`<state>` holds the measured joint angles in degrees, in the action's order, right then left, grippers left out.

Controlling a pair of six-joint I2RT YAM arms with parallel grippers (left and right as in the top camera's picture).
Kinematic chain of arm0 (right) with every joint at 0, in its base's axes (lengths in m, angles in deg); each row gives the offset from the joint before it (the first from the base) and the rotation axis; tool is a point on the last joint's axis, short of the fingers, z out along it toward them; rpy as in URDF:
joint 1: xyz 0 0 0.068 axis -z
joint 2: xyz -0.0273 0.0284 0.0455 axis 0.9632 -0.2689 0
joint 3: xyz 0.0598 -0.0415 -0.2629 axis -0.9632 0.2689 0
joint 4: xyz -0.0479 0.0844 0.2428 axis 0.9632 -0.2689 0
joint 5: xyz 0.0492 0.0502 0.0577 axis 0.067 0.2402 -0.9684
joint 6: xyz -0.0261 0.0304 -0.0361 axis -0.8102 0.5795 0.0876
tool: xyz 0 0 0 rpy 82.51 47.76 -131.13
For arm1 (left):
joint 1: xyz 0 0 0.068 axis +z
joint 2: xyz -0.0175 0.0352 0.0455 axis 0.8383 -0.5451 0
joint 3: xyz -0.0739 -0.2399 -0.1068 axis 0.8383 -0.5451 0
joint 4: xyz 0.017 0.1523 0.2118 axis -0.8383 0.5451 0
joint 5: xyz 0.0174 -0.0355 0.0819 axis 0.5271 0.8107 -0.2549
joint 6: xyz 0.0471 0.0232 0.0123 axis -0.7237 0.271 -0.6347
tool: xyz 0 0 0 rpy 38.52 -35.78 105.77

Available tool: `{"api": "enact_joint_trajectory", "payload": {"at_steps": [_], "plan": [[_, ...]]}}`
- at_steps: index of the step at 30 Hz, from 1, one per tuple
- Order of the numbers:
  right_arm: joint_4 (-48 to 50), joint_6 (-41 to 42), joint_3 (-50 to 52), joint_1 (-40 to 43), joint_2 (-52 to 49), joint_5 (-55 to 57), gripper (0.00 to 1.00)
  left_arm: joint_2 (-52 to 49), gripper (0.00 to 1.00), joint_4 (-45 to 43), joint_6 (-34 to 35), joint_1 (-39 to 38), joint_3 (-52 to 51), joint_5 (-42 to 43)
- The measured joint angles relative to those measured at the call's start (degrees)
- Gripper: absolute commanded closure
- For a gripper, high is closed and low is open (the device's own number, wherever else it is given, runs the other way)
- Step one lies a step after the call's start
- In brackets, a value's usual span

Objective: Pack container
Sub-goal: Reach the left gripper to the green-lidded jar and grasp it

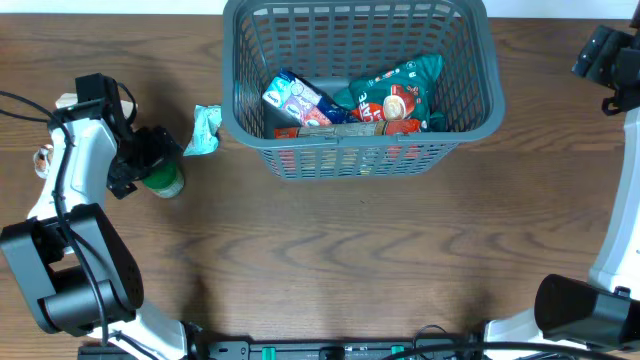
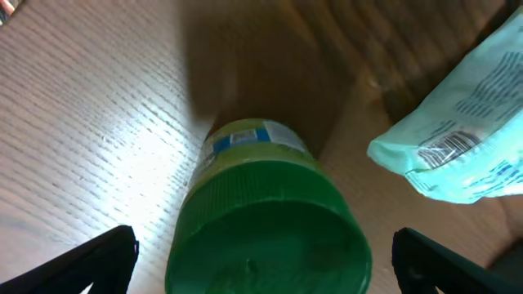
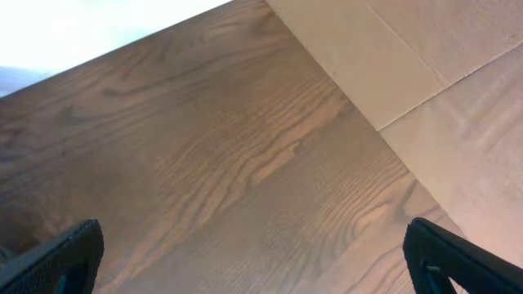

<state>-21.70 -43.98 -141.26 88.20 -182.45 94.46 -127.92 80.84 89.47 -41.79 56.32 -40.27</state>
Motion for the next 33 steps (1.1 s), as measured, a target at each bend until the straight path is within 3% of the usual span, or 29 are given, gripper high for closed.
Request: {"api": "enact_joint_trajectory", "payload": {"at_steps": [33], "plan": [[0.0, 0.0, 0.0, 0.0, 0.0, 0.0, 0.01, -7.78, 0.01, 0.02, 0.17, 0.0, 0.0, -0.09]]}}
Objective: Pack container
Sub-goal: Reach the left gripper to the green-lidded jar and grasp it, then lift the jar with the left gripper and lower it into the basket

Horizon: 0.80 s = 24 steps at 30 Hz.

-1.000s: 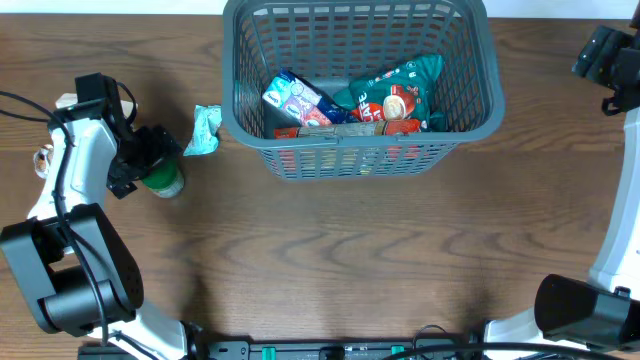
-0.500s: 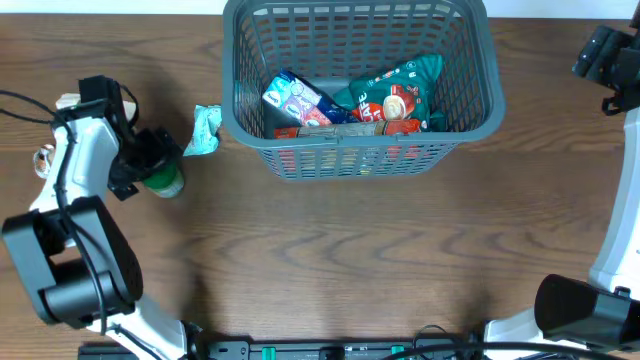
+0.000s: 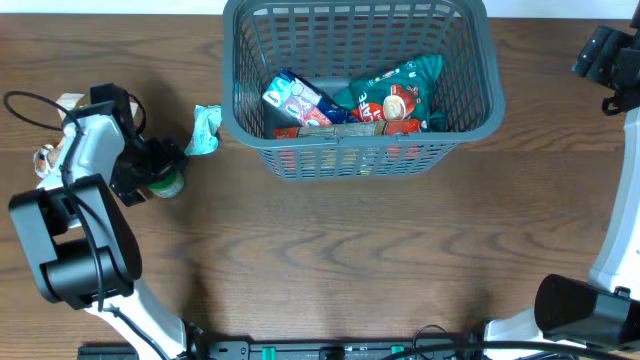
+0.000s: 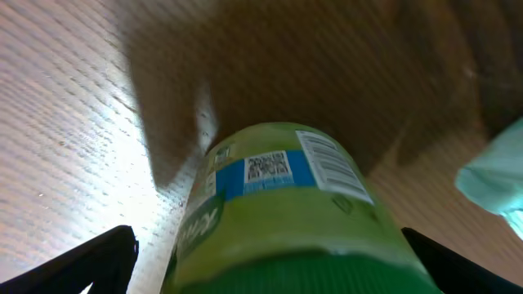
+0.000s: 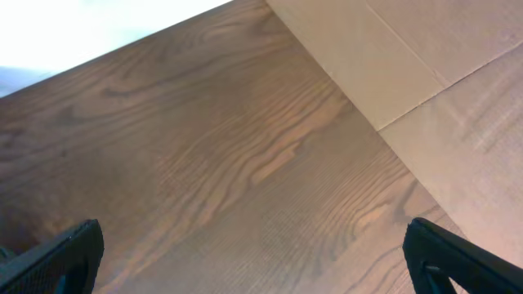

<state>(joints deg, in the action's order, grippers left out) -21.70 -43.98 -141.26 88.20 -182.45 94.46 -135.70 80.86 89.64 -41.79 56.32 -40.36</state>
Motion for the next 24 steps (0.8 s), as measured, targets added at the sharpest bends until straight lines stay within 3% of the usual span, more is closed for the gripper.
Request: {"api": "enact_joint_trajectory", "payload": {"at_steps": [12, 13, 15, 19, 24], "plan": [[0.0, 0.0, 0.0, 0.0, 0.0, 0.0, 0.01, -1.97, 0.01, -0.79, 0.0, 0.0, 0.26, -0.22], [0.0, 0.0, 0.0, 0.0, 0.0, 0.0, 0.01, -1.99, 0.07, -0.87, 0.0, 0.0, 0.31, -0.22], [0.0, 0.0, 0.0, 0.0, 0.0, 0.0, 0.01, -2.08, 0.41, -1.11, 0.35, 0.0, 0.42, -0.24], [-0.02, 0.0, 0.0, 0.0, 0.0, 0.0, 0.01, -2.12, 0.93, -1.29, 0.28, -0.07, 0.74, -0.22], [0.0, 0.0, 0.0, 0.0, 0.0, 0.0, 0.01, -2.12, 0.94, -1.31, 0.24, -0.07, 0.74, -0.22]]}}
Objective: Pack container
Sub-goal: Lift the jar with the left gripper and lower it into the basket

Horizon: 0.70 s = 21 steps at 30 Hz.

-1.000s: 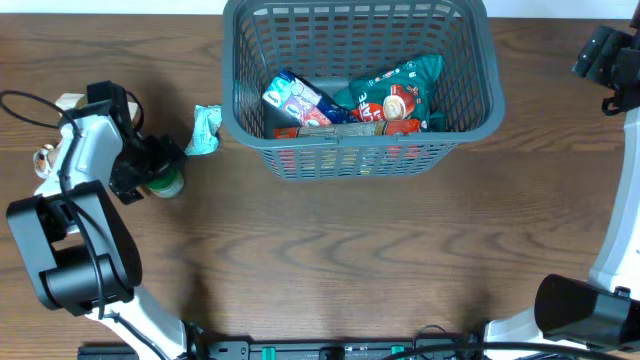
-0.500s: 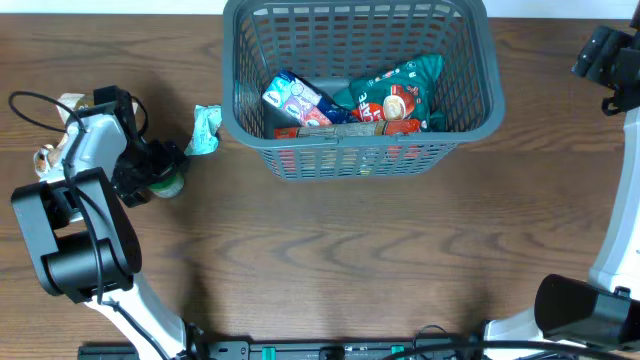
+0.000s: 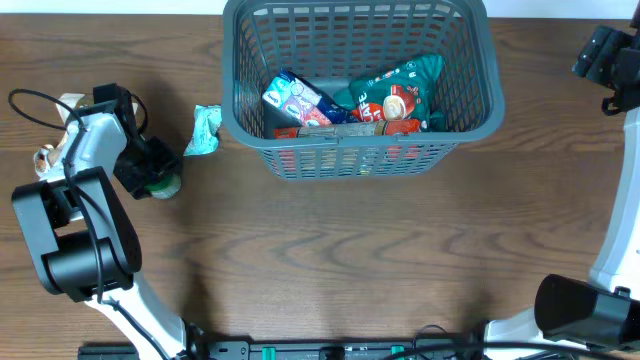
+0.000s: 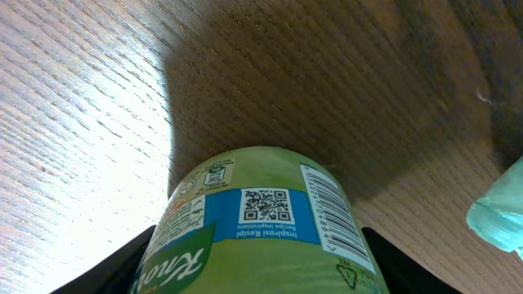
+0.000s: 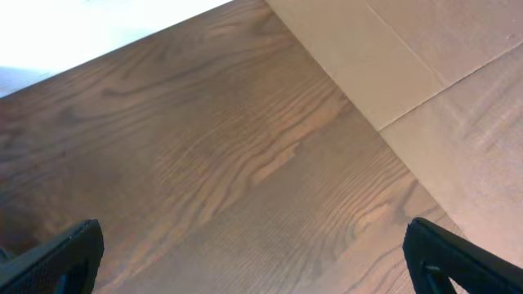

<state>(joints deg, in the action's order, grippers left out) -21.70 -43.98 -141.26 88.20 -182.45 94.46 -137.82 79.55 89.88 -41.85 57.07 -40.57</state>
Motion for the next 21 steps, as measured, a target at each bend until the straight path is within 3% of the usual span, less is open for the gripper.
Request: {"api": "enact_joint_trajectory", "payload": {"at_steps": [15, 21], "plan": [[0.0, 0.0, 0.0, 0.0, 0.0, 0.0, 0.01, 0.5, 0.94, -0.24, -0.07, 0.0, 0.0, 0.02], [0.0, 0.0, 0.0, 0.0, 0.0, 0.0, 0.01, 7.15, 0.94, -0.09, -0.28, 0.0, 1.73, 0.26]]}}
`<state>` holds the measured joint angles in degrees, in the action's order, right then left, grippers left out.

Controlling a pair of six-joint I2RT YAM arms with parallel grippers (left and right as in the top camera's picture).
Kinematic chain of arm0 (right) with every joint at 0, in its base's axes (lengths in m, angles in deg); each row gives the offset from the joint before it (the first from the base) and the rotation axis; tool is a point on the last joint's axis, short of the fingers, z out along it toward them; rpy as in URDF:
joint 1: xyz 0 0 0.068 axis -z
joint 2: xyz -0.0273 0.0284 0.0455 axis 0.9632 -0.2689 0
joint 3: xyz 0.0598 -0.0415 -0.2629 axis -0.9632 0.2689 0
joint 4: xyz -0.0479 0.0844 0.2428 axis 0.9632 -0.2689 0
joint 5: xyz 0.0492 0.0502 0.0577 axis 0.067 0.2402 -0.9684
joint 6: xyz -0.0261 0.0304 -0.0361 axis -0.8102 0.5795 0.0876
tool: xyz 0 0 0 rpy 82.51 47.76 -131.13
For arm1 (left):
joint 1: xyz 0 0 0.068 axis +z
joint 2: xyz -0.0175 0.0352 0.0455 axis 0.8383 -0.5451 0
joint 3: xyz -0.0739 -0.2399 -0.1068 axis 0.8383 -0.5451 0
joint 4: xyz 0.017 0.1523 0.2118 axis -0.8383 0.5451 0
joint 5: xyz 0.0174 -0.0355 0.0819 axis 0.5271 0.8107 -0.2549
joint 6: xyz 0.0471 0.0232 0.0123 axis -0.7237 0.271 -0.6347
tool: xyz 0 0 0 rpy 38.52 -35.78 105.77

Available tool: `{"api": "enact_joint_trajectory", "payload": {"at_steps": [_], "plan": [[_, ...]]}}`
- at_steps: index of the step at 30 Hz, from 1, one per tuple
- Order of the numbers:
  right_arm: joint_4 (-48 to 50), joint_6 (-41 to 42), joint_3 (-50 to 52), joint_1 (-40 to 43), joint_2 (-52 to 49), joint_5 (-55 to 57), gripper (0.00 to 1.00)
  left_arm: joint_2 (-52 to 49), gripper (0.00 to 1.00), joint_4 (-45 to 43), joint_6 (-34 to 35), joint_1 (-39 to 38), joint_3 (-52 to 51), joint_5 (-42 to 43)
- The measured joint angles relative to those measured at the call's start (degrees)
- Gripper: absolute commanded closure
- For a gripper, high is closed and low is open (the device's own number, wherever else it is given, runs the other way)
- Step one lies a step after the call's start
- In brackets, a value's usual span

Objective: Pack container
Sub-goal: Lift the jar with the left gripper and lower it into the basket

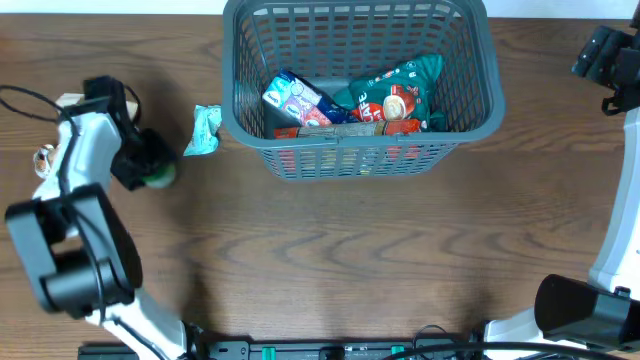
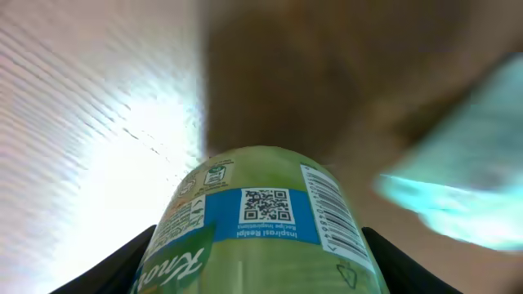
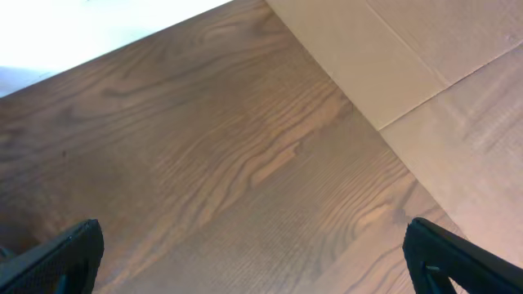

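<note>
A green-lidded jar with a green and blue label is at the left of the table, and my left gripper is shut on it. In the left wrist view the jar fills the space between the fingers of the left gripper, and the table behind it is blurred. The grey plastic basket stands at the far middle, holding a blue-white packet and a green snack bag. A light teal packet lies between jar and basket. My right gripper is open over bare wood at the far right.
Small pale items and a cable lie at the far left edge near the left arm. The right arm sits at the table's far right corner, where a beige board borders the wood.
The left gripper keeps the jar between its fingers. Jar and gripper have shifted slightly toward the far side, and the teal packet now looks larger and blurred in the wrist view. The right arm is unchanged.
The left gripper was open above the jar's green lid. Then it was lower, with its fingers on either side of the jar's body. Then it was shut on the jar, and now the held jar has shifted slightly. The right gripper stayed open and still throughout.
</note>
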<state>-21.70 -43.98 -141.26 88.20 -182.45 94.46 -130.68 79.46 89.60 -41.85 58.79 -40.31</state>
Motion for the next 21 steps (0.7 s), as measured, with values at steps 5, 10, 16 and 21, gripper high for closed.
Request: {"api": "enact_joint_trajectory", "payload": {"at_steps": [5, 10, 16, 21], "plan": [[0.0, 0.0, 0.0, 0.0, 0.0, 0.0, 0.01, 9.77, 0.94, -0.37, -0.63, 0.0, 5.97, 1.75], [0.0, 0.0, 0.0, 0.0, 0.0, 0.0, 0.01, 18.69, 0.94, -3.54, -2.03, -0.02, 12.13, 8.2], [0.0, 0.0, 0.0, 0.0, 0.0, 0.0, 0.01, 25.2, 0.94, -11.17, -4.7, -2.97, 16.55, 19.34], [0.0, 0.0, 0.0, 0.0, 0.0, 0.0, 0.01, 26.47, 0.94, -16.26, -5.22, -9.57, 18.88, 25.49]]}}
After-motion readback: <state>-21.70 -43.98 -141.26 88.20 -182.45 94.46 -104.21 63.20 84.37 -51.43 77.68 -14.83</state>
